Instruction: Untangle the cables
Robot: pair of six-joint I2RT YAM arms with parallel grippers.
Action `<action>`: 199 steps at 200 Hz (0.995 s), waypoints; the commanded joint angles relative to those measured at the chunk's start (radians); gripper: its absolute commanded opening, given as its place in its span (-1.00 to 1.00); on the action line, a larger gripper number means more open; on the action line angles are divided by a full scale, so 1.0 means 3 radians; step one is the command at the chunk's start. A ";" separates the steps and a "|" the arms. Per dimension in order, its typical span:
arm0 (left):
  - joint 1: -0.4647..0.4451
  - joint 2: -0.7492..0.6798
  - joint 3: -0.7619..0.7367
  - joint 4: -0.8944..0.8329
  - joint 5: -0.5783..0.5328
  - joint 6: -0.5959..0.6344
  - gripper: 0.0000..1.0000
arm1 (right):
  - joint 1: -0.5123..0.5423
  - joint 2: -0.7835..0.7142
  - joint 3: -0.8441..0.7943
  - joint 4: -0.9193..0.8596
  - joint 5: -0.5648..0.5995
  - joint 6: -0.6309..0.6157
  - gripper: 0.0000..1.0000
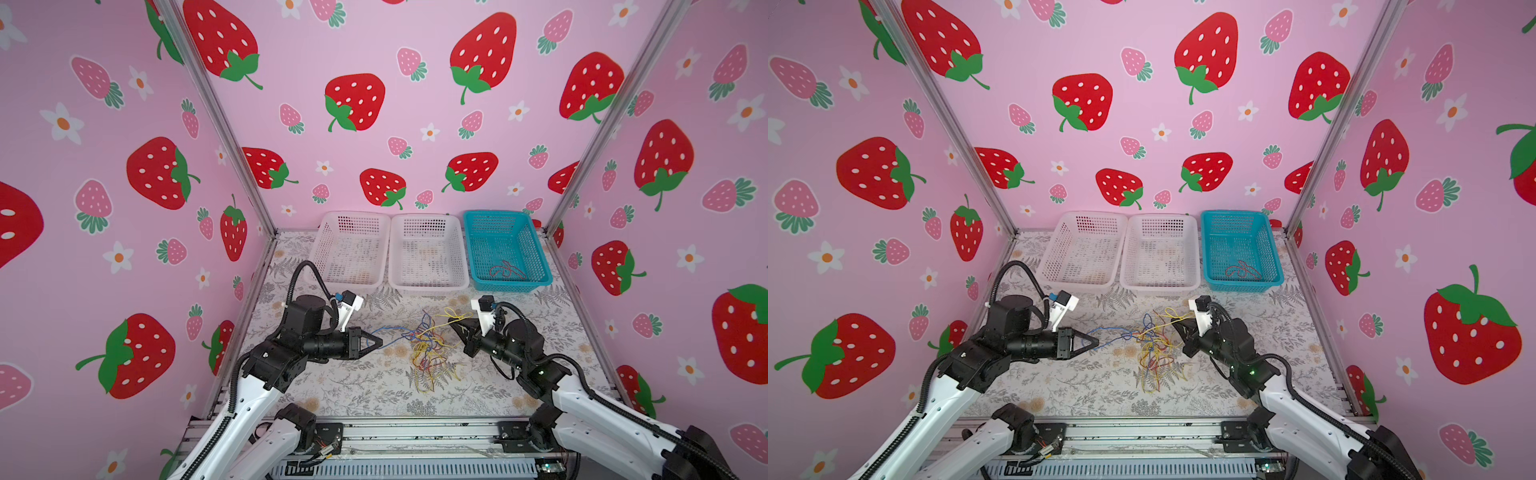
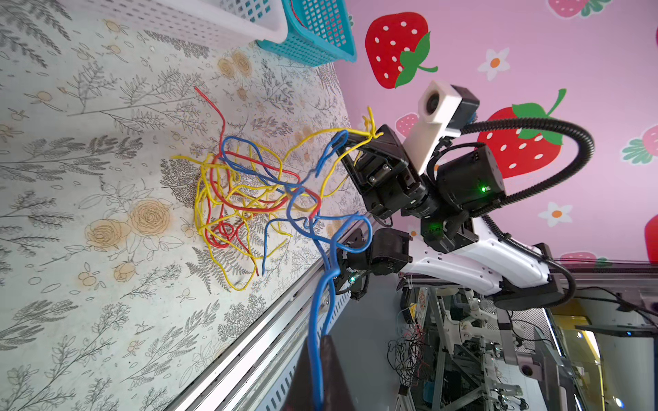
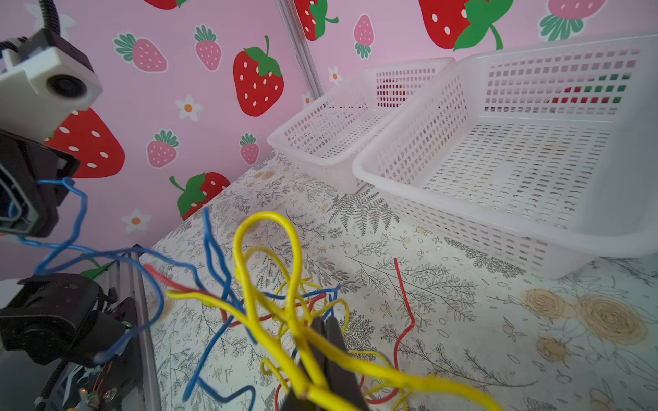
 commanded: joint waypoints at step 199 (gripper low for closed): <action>-0.0878 0.0163 -0.0332 0.0719 -0.0175 -0.0288 -1.00 | 0.0421 0.0892 0.0679 0.0552 0.0743 0.0454 -1.00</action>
